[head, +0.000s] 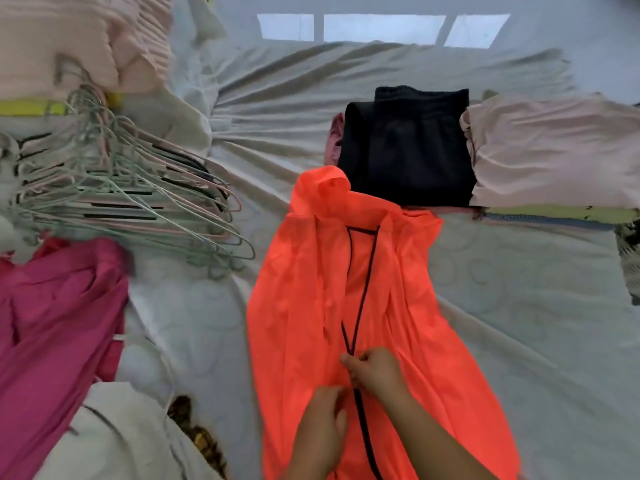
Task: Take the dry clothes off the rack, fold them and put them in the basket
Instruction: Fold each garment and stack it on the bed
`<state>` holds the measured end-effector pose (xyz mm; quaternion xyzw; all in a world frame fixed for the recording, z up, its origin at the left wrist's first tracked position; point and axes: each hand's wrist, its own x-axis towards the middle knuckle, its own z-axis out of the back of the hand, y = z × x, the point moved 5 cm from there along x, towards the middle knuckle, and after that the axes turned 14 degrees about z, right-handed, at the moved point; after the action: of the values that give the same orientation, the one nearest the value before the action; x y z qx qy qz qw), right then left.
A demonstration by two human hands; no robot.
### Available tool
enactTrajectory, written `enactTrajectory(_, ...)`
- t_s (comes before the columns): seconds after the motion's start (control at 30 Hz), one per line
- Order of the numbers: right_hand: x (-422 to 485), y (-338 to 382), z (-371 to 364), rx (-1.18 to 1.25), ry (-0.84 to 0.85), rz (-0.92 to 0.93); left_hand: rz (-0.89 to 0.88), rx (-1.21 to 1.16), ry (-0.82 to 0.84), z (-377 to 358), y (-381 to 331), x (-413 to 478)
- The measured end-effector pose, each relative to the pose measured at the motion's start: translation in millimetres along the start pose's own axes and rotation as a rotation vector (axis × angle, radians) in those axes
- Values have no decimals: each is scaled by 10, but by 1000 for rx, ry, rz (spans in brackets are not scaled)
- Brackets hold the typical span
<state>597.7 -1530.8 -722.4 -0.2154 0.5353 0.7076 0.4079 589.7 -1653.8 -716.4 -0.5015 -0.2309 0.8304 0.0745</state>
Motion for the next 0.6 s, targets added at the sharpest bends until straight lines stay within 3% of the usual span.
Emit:
enactTrajectory(0.13, 44, 48, -24, 354, 31, -216, 11, -39, -59, 34, -49, 157)
enactTrajectory(0.27, -32, 89, 47, 390, 118, -197, 86, -172, -174, 118, -70, 260)
enactTrajectory(0.37, -135, 163, 145, 566, 152, -217, 73, -224, -256, 206, -201, 291)
enactTrajectory(0.5, -167, 228, 201, 831, 107, -311, 36, -297, -249, 298, -399, 274)
enactTrajectory(0.6, -106, 353, 309, 1025, 23, -336, -4, -217, -162, 274, -418, 198)
